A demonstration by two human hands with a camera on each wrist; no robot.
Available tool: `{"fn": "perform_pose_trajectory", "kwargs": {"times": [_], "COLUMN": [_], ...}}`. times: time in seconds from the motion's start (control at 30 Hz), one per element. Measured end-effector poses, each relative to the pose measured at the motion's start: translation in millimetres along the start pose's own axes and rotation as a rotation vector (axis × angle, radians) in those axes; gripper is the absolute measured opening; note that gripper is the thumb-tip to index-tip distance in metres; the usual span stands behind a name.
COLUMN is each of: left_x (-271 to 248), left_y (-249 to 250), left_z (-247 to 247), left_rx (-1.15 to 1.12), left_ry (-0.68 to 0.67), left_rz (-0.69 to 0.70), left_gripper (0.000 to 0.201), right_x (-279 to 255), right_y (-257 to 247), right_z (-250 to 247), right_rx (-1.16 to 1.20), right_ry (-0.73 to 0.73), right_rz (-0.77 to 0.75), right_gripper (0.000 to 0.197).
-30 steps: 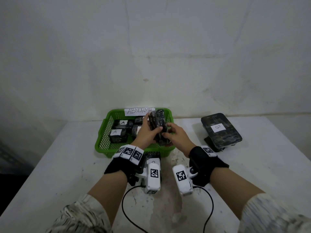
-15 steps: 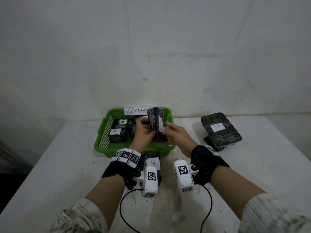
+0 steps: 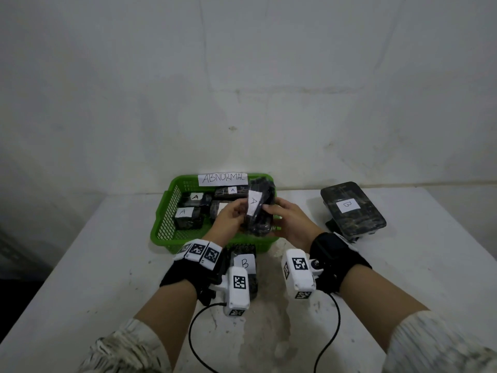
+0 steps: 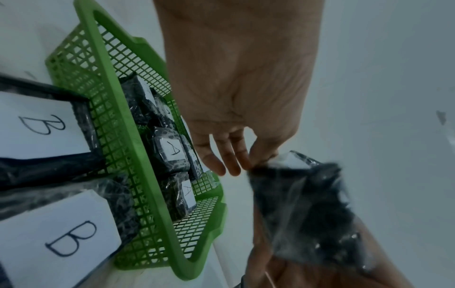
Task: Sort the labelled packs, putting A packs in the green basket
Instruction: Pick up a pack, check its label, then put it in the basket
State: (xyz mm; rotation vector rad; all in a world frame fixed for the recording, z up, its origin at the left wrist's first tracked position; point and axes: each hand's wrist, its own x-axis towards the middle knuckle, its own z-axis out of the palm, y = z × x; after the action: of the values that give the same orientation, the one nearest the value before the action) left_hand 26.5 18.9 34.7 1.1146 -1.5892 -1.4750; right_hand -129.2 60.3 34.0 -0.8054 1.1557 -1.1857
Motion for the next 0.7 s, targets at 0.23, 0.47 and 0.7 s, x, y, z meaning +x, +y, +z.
{"fn": "perform_pose_trajectory", "kwargs": {"times": [0.23,0.47,0.7], "left_x": [1,9,-2], "left_y": [6,7,11], "left_z": [1,3,9], "left_rx": [-0.063,0.049,-0.083], "left_ry": [0.084,0.259,0.139], "left_rz": [-0.086,0.017,-0.024], "left_gripper": [0.035,0.031,0.069], "right_x": [3,-7,-6], "right_y": [9,5,5], "right_z": [9,16,18], "right_rx": [-0.269,-0.420,-0.344], "right_ry": [0.133,-0.017,0.068], "right_rz": [-0.135,-0.124,-0.145], "right_gripper": [0.046,0.051,0.043]}}
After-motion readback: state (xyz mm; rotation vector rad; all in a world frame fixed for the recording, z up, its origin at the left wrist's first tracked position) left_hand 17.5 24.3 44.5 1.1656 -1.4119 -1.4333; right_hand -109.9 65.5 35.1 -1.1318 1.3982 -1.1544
